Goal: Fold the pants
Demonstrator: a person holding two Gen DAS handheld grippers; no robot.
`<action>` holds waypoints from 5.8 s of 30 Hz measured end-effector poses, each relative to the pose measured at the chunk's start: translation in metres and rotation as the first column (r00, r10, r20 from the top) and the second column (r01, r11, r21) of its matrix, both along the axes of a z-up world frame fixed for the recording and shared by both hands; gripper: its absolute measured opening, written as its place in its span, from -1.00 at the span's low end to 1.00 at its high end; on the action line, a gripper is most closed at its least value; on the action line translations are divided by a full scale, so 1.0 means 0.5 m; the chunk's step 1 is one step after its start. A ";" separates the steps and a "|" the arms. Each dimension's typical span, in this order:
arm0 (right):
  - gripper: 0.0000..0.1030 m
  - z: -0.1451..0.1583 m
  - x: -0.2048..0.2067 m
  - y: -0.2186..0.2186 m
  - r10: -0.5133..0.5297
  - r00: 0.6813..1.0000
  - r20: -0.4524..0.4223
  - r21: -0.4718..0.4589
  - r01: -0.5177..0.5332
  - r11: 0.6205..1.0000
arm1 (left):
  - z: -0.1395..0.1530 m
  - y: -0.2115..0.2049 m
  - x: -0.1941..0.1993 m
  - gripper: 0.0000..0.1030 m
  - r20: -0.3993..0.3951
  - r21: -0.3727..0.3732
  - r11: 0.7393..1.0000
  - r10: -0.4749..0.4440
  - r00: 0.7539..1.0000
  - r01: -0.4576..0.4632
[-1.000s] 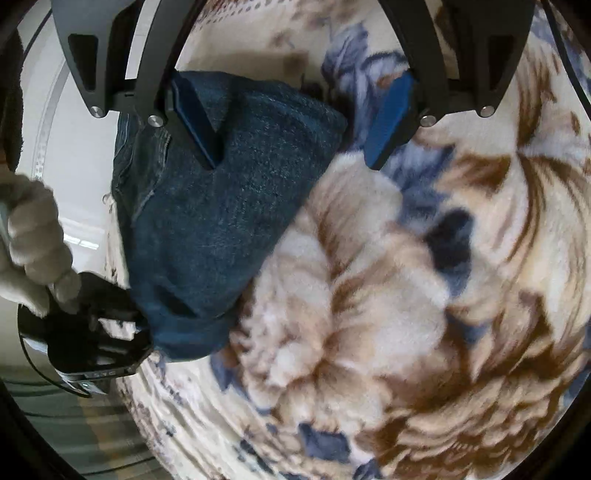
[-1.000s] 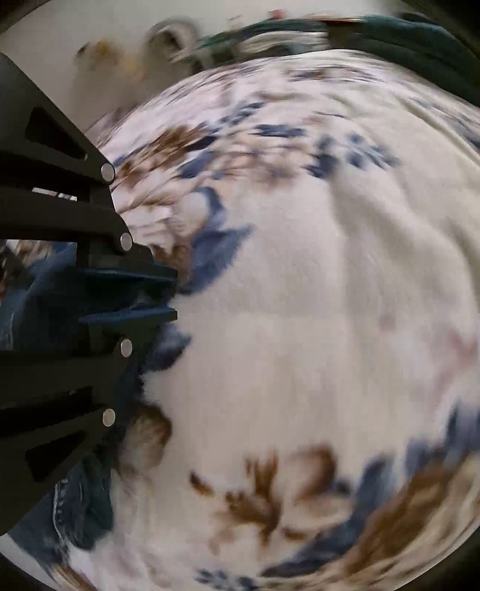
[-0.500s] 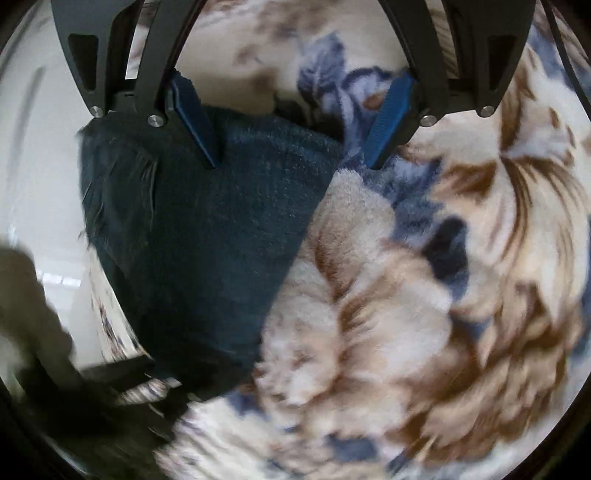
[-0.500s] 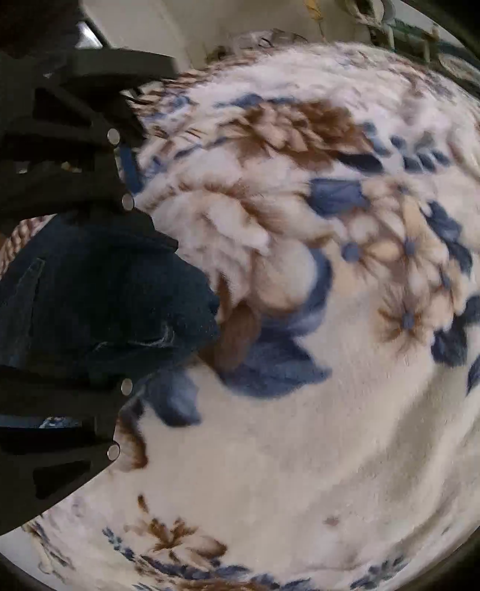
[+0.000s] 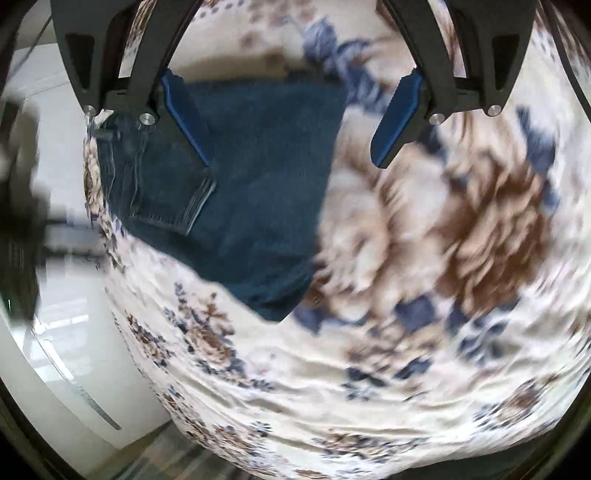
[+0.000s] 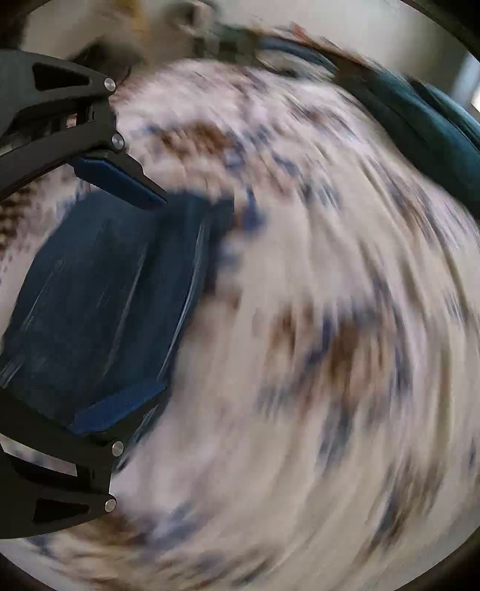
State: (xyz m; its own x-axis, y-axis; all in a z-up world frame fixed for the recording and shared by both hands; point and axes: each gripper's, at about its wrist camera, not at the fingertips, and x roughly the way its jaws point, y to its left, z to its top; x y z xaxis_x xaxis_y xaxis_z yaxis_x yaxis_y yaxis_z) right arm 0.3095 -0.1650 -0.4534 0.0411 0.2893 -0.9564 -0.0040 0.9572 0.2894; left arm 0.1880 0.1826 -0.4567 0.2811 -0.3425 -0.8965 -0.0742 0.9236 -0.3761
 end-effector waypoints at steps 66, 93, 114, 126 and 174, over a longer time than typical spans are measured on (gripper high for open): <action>1.00 -0.309 -0.147 -0.160 -0.084 0.989 -0.125 0.420 0.130 0.898 | -0.129 -0.031 0.147 0.76 -0.161 -0.280 0.951 -0.184 0.970 0.134; 0.62 -0.307 -0.072 -0.077 0.014 0.986 -0.165 0.600 0.089 0.795 | -0.122 -0.110 0.169 0.91 -0.109 -0.406 0.886 -0.291 0.951 0.225; 0.56 -0.055 0.106 0.290 0.076 0.997 0.001 0.667 -0.058 0.742 | 0.106 0.243 0.305 0.91 0.024 -0.376 0.909 -0.183 0.983 0.179; 0.56 -0.013 0.368 0.786 0.098 0.993 0.071 0.708 -0.119 0.696 | 0.145 0.722 0.566 0.91 0.083 -0.267 0.949 -0.153 0.985 0.170; 0.95 0.584 0.037 0.964 0.015 0.909 0.416 -0.361 0.150 0.920 | 0.615 0.716 0.267 0.94 0.220 0.370 0.922 0.031 0.975 -0.113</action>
State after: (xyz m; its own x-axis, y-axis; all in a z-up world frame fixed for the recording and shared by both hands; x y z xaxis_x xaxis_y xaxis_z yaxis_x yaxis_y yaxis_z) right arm 0.3279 0.3171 -0.1615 0.4522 -0.1073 -0.8854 0.0281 0.9940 -0.1061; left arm 0.3216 0.5407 -0.1491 0.4846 0.0387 -0.8739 -0.1042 0.9945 -0.0137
